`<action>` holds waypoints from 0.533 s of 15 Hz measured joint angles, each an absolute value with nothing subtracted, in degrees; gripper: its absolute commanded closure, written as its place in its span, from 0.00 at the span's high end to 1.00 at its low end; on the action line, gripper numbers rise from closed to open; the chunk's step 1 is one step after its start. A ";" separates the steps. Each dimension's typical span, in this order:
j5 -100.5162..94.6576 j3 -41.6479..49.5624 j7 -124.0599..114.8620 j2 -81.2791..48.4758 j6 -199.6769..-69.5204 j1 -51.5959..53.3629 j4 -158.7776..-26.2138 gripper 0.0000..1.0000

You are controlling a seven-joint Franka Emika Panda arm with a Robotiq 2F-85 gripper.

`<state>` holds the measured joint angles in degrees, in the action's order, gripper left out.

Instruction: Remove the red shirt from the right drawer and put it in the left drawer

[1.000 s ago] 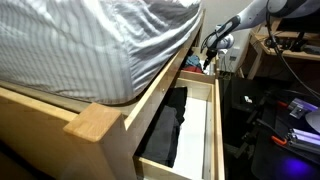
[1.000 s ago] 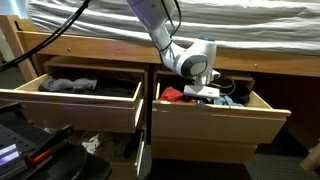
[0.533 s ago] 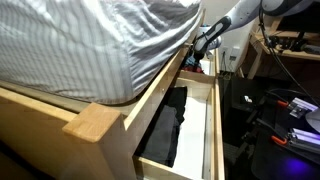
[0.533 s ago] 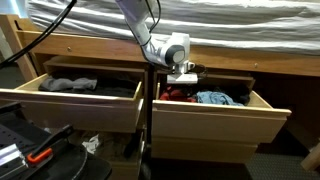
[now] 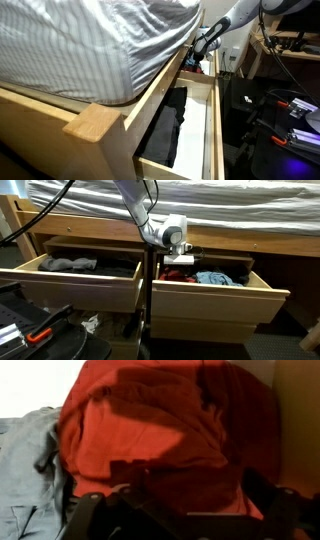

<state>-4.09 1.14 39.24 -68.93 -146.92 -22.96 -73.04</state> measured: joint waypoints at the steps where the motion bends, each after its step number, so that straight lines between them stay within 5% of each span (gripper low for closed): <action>1: -2.46 0.32 39.16 -69.16 -148.96 -23.94 -73.43 1.00; 8: 1.91 -8.71 49.80 -71.45 -157.66 -40.27 -74.15 1.00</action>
<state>1.91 -8.71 49.80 -71.45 -157.66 -40.27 -74.15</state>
